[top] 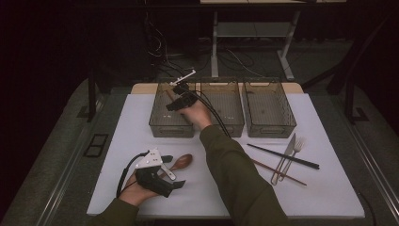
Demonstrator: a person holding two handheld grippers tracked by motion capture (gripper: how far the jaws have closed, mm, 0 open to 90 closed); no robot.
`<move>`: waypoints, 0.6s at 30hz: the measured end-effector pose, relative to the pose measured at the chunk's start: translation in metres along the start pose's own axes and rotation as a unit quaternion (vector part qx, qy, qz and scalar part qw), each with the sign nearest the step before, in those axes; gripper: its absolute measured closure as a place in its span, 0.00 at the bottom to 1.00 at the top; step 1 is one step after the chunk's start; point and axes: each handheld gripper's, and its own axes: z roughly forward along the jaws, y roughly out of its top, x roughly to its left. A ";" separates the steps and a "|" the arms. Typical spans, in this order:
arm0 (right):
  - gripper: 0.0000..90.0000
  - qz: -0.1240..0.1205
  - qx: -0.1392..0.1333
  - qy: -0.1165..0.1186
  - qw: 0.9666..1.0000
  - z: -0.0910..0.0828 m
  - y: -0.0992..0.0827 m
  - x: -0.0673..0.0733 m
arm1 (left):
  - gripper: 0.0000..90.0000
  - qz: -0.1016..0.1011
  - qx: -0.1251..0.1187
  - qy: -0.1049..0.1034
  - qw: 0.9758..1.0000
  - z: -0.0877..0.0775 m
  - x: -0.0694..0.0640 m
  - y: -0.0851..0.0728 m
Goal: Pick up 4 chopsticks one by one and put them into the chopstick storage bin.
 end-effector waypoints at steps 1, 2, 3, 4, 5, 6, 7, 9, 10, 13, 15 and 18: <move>0.49 -0.006 -0.001 0.005 1.000 -0.003 0.000 0.000 | 0.00 0.000 0.000 0.000 1.000 0.000 0.000 0.000; 0.47 -0.012 -0.002 0.008 1.000 -0.006 0.000 0.000 | 0.00 0.001 0.001 0.000 1.000 0.000 0.000 0.000; 0.47 -0.019 -0.002 0.009 1.000 -0.010 0.000 0.000 | 0.00 0.001 0.001 0.000 1.000 0.000 0.000 0.000; 0.46 -0.025 -0.003 0.010 1.000 -0.014 0.000 0.000 | 0.00 0.001 0.001 0.001 1.000 0.000 0.000 0.000; 0.45 -0.031 -0.005 0.012 0.999 -0.018 0.000 -0.001 | 0.00 0.000 0.001 0.001 1.000 0.000 0.000 0.000; 0.44 -0.035 -0.006 0.014 0.999 -0.022 0.000 0.000 | 0.00 0.000 0.002 0.001 1.000 0.000 0.000 0.000; 0.43 -0.039 -0.006 0.015 0.999 -0.026 0.000 -0.001 | 0.00 0.001 0.002 0.002 1.000 0.000 0.000 0.000; 0.40 -0.050 -0.006 0.013 0.999 -0.034 -0.001 -0.001 | 0.00 0.003 0.002 0.002 1.000 0.000 0.000 0.000; 0.38 -0.054 -0.007 0.011 0.998 -0.037 -0.002 -0.001 | 0.00 0.002 0.003 0.003 1.000 0.000 0.000 0.000; 0.32 -0.063 -0.020 0.006 0.998 -0.047 -0.005 -0.003 | 0.00 0.002 0.002 0.004 1.000 0.001 0.000 0.000; 0.26 -0.063 -0.025 -0.003 0.998 -0.052 -0.007 -0.002 | 0.00 0.002 0.002 0.004 1.000 0.001 0.000 0.000; 0.20 -0.062 -0.037 0.001 0.997 -0.057 -0.010 -0.003 | 0.00 0.003 0.004 0.004 1.000 0.001 0.000 0.000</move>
